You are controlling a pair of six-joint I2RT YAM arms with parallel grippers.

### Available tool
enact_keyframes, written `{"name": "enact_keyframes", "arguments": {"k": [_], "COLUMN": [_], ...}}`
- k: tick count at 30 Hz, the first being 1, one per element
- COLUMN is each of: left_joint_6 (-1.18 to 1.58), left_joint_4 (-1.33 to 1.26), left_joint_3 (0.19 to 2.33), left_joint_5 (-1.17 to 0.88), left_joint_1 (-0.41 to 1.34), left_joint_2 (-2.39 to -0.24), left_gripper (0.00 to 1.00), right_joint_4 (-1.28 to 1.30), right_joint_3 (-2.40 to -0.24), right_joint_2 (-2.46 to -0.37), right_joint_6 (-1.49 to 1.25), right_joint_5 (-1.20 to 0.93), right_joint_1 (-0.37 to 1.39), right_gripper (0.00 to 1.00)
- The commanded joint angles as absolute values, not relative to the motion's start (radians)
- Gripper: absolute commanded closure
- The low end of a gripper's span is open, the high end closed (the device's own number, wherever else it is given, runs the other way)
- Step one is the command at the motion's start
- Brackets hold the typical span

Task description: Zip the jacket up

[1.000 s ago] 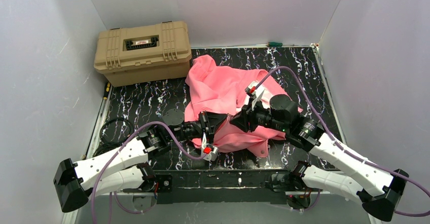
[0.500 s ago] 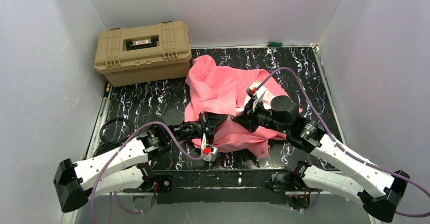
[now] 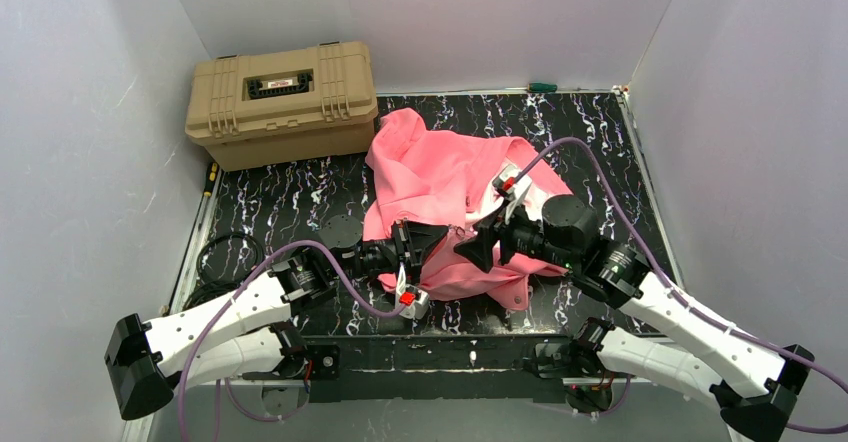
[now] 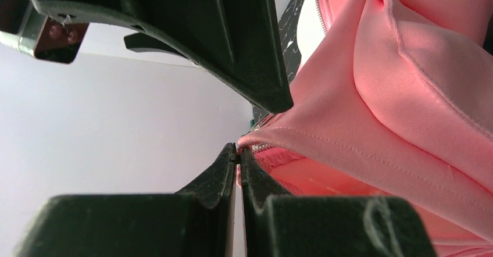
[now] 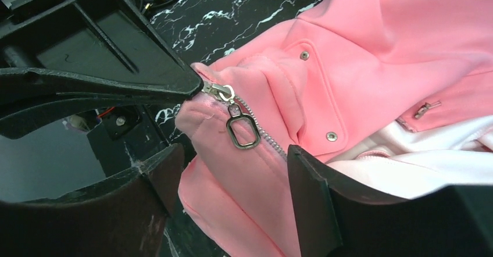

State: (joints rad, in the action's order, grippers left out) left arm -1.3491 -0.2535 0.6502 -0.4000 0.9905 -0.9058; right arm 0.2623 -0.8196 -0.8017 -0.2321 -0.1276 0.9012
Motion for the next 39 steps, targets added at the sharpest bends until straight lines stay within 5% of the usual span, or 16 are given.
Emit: {"name": "enact_keyframes", "arguments": {"k": [1,8,26,39], "left_joint_6": [-1.321,-1.232,-1.138,-1.164], "left_joint_4": [-0.273,-0.246,-0.227,-0.224], "left_joint_3": [0.694,0.733,0.777,0.758], "left_joint_5": [-0.395,-0.367,-0.332,-0.353], "left_joint_1": [0.992,0.991,0.991,0.992], "left_joint_2": [-0.883,-0.899,-0.926,-0.904], "left_gripper": [1.0,1.0,1.0,1.0], "right_joint_4": [0.241,0.223,0.079,0.077], "right_joint_3": [-0.812,-0.813,-0.79,-0.81], "right_joint_2": [-0.759,-0.763,-0.82,-0.816], "right_joint_6": [-0.181,-0.036,0.175,0.22], "right_joint_5": [-0.029,0.106,0.392,0.529], "right_joint_1": [0.928,1.01,1.211,1.267], "right_gripper": [0.31,0.49,0.5,0.61]}}
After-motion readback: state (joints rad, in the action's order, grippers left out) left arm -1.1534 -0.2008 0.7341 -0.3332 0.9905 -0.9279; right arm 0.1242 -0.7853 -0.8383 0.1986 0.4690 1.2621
